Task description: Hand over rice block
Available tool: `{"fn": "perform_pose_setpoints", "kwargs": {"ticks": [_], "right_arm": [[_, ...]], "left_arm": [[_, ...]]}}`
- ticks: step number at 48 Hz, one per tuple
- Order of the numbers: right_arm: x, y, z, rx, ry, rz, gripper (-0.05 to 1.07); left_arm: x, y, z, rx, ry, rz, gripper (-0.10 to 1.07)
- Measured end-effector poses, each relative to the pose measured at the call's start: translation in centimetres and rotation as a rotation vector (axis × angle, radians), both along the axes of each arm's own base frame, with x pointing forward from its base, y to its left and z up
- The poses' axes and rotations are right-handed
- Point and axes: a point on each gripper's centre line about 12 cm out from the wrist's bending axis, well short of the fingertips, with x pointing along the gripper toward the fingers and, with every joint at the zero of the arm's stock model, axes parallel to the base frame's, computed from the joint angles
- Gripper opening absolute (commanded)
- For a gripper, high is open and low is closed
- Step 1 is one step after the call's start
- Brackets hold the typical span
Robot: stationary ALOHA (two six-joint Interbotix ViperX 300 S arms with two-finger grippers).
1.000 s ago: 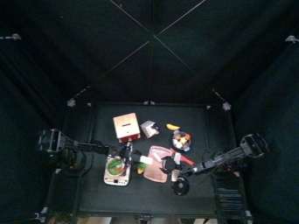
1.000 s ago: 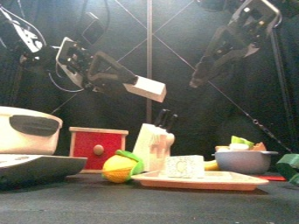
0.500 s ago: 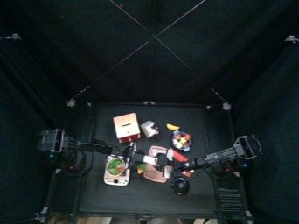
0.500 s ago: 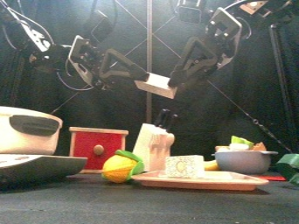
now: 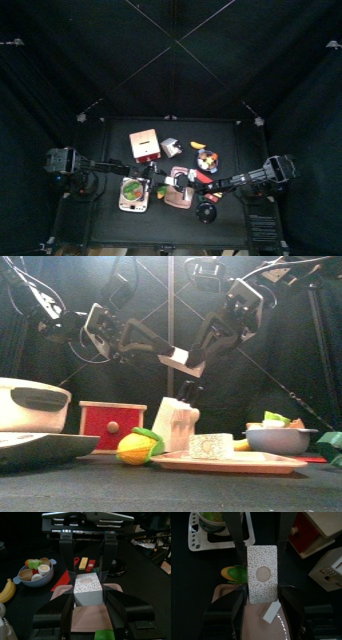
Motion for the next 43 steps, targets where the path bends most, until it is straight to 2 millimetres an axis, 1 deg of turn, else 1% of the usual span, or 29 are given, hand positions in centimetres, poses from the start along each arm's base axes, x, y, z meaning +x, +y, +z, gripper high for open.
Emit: {"fn": "perform_pose_setpoints", "kwargs": {"ticks": [2,11,16,30,43], "right_arm": [[0.0,-0.1,0.0,-0.002,0.002,-0.002,0.57],[-0.1,-0.3,0.0,-0.003,0.005,-0.018,0.57],[-0.2,-0.4,-0.1,-0.005,0.012,-0.027,0.57],[-0.5,-0.6,-0.5,0.003,0.029,-0.054,0.57],[-1.2,-0.9,-1.5,0.026,0.063,-0.089,0.56]], "left_arm": [[0.0,0.0,0.0,0.000,-0.001,0.000,0.65],[0.0,0.1,0.0,-0.002,0.000,0.004,0.80],[0.0,0.1,0.0,-0.013,-0.002,0.012,0.85],[-0.5,0.4,0.4,-0.027,-0.010,0.030,0.86],[-1.8,0.4,0.8,-0.040,-0.016,0.044,0.86]]}}
